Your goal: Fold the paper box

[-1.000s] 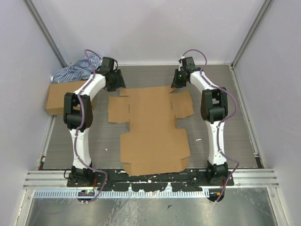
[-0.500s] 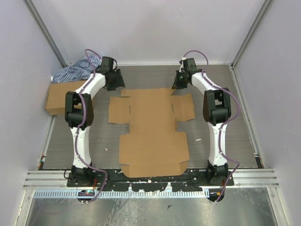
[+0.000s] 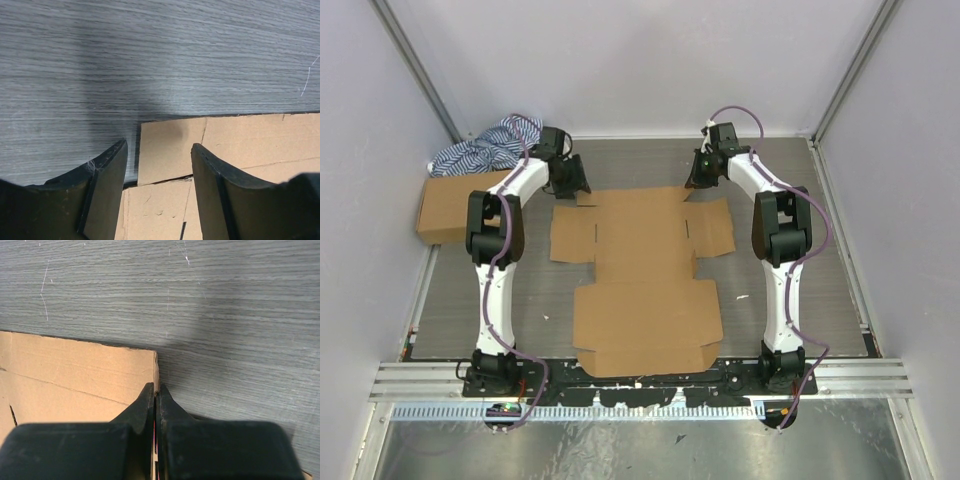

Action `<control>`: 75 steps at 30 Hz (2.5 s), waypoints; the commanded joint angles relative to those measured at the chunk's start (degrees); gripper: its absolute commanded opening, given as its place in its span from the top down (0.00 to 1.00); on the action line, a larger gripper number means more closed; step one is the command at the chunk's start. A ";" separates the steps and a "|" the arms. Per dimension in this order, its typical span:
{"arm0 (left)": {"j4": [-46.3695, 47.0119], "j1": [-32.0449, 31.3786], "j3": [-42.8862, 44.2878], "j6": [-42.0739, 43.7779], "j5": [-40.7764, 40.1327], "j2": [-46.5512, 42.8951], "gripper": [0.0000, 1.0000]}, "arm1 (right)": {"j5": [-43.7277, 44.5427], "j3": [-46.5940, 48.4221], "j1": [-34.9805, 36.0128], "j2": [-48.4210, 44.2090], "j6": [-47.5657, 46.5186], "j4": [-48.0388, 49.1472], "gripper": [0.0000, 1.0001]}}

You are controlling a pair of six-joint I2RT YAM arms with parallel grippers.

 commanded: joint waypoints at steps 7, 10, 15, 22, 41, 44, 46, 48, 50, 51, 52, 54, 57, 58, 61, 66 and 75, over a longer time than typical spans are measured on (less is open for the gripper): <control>0.71 0.17 0.55 -0.47 5.99 0.50 0.49 | -1.22 1.19 0.02 -3.71 -0.24 1.26 0.99; 0.70 0.21 0.09 -0.80 6.20 -0.23 0.51 | -1.00 1.30 -0.02 -3.73 -0.08 1.17 0.99; 0.75 -0.16 -0.15 -1.51 7.44 -1.87 0.53 | -0.97 1.39 0.01 -3.80 0.05 0.86 0.99; 0.81 -2.21 1.15 -2.78 8.12 -3.37 0.53 | -1.00 1.83 0.67 -3.49 0.12 0.37 0.99; -1.22 -6.90 8.36 -3.95 8.79 -1.40 0.52 | 0.54 2.84 2.69 -2.56 0.49 -0.97 0.99; -1.91 -6.97 9.04 -3.75 8.82 0.13 0.52 | 0.38 2.93 3.01 -2.50 0.23 -1.11 0.98; -2.70 -6.96 9.13 -3.79 8.95 1.24 0.52 | 0.33 2.84 3.19 -2.56 0.04 -1.07 0.96; -3.50 -6.91 8.65 -3.83 8.94 1.76 0.53 | 0.43 2.89 3.39 -2.65 -0.05 -1.06 0.95; -3.20 -6.90 7.06 -3.48 8.08 0.51 0.53 | 0.69 3.01 3.38 -2.62 0.03 -1.13 0.94; -2.86 -6.90 5.91 -3.11 6.79 -0.66 0.53 | 1.06 3.27 3.42 -2.61 0.03 -1.46 0.94; -2.59 -6.85 4.63 -2.59 4.93 -1.99 0.53 | 1.48 3.50 3.42 -2.47 0.08 -1.75 0.94; -2.50 -6.41 2.26 -1.77 0.92 -4.70 0.48 | 2.40 4.10 3.36 -2.11 0.04 -2.42 0.95; -3.49 -4.27 -1.26 -1.91 -1.97 -7.79 0.43 | 3.40 4.91 3.36 -1.51 0.19 -3.28 0.95; -3.70 -3.38 -2.43 -2.03 -2.46 -8.56 0.41 | 3.62 4.99 3.37 -1.40 0.21 -3.41 0.95; -3.86 -0.73 -5.74 -2.30 -2.48 -10.38 0.39 | 3.44 5.00 3.36 -1.31 0.29 -3.43 0.95; -3.26 0.33 -8.47 -1.52 -0.98 -11.43 0.38 | 3.39 4.96 3.43 -1.10 0.27 -3.43 0.95; -2.05 0.31 -8.18 -2.81 3.86 -7.62 0.41 | 3.03 4.73 3.35 -1.24 0.21 -3.44 0.95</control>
